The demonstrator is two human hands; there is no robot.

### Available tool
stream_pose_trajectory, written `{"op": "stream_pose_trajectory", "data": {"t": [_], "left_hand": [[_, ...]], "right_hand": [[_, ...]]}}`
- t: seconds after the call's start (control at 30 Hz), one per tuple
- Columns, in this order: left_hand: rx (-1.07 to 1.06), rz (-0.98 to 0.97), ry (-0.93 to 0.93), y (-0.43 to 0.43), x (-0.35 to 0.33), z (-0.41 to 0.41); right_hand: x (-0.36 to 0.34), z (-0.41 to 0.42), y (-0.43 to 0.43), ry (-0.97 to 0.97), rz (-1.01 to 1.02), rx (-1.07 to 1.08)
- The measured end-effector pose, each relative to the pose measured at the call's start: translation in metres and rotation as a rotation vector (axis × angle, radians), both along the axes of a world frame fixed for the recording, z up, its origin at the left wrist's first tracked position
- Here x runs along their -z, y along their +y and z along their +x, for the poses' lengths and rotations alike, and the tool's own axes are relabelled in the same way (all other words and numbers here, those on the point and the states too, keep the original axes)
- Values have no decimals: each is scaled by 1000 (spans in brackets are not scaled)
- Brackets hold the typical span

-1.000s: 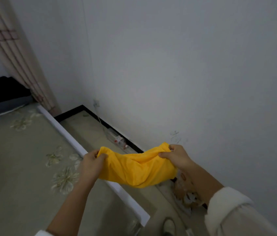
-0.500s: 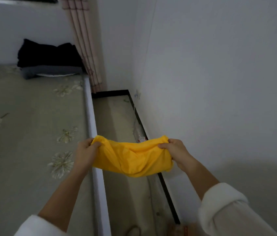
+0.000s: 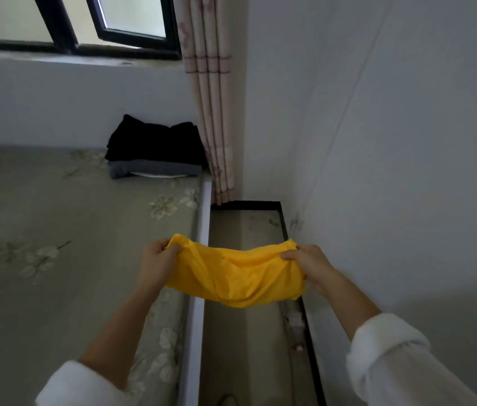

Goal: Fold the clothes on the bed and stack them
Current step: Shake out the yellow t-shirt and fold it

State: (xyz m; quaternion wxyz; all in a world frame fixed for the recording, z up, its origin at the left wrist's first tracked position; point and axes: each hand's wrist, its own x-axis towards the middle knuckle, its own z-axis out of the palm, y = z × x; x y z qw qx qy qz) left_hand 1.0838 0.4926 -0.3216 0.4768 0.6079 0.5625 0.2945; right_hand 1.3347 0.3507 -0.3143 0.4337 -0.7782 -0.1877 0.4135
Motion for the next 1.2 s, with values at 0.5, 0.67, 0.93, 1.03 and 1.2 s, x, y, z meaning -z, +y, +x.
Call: {"op": "stream_pose_trajectory", "data": {"t": [0.5,0.67,0.93,1.03,1.2], "left_hand": [[-162,-8,-80,270,2,102],[-300,-23,-99,351,5,127],[-394,6,-84,464,11,128],[-323,4,-74,514,11,126],[-253,-2,-16,618,13,118]], "right_hand": [[0,127,323,-37,-15,-217],[2,158,436,-45,-29,-336],[14,159,577,-13,29,-482],[25,158,623,-28,49,-515],[37,148,708,-127,94,-493]]}}
